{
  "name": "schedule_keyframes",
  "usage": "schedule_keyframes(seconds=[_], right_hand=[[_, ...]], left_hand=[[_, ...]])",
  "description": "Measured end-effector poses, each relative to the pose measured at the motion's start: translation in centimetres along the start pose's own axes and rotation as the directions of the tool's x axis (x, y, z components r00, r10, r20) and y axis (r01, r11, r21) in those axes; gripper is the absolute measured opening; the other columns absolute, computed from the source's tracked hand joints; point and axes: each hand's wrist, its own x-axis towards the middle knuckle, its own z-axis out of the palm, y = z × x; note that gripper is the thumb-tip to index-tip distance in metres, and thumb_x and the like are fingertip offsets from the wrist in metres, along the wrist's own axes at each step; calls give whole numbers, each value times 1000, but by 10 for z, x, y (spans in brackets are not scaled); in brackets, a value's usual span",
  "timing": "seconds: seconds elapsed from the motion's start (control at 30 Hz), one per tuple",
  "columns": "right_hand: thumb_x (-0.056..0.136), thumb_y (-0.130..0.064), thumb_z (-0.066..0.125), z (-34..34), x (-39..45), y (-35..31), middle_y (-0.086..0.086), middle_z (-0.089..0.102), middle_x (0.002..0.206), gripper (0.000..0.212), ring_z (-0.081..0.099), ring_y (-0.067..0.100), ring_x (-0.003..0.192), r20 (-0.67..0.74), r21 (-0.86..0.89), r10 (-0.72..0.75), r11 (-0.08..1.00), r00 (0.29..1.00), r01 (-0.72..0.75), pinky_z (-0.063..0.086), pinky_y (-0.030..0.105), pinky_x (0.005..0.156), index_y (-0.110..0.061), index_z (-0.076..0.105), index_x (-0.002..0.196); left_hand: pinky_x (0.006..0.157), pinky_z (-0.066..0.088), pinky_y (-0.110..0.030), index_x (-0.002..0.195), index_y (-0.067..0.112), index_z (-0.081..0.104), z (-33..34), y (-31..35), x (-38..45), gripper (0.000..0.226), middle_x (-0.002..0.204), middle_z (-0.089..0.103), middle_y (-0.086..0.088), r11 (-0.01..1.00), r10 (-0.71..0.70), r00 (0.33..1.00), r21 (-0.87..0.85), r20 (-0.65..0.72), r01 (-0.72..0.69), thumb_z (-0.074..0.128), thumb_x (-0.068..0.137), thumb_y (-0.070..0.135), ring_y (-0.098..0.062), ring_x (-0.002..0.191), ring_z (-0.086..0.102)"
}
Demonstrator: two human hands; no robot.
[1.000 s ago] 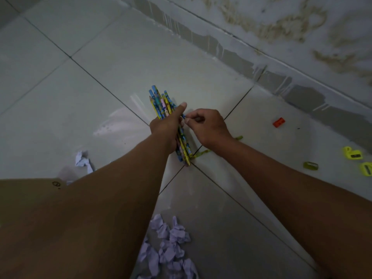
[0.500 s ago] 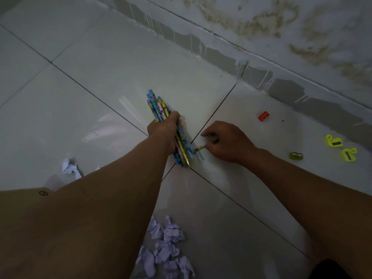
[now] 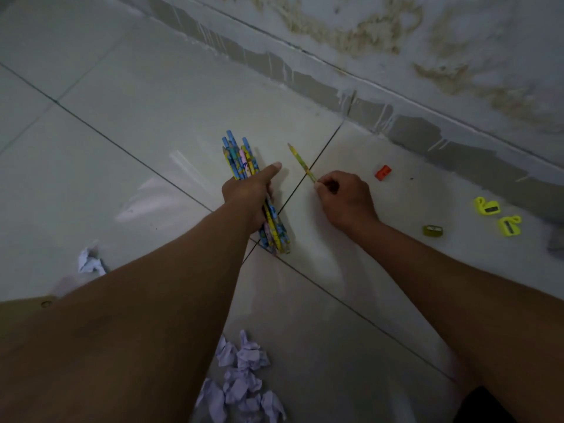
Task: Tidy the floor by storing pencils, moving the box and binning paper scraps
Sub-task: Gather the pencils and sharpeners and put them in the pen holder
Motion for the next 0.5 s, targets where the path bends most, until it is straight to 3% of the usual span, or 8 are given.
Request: schedule_keyframes(seconds=[0.2,0.33,0.5], right_hand=[[83,-21,72,15,-2,-28,-15,64,66,4,59,-5,62,9,310,-66,949,998,60,41,6,59,-21,75,81],[82,-20,72,13,-3,-28,-17,64,65,6,59,-7,61,9,354,-66,933,998,59,45,12,63,-24,74,79],[84,-17,68,-3,-5,-10,-15,68,71,10,61,-5,64,30,355,-39,935,999,26,46,14,65,-20,77,87]], left_hand=[[45,50,-21,62,10,61,16,7,-6,37,48,57,-5,1000,11,998,16,60,-12,93,63,28,-16,37,52],[51,57,-27,81,7,69,24,4,-4,37,67,65,-8,1000,4,1000,28,28,-5,92,63,30,-19,52,61],[47,57,-26,78,6,68,44,-5,-9,24,72,68,-10,998,15,1000,59,23,-16,86,71,21,-20,53,64]])
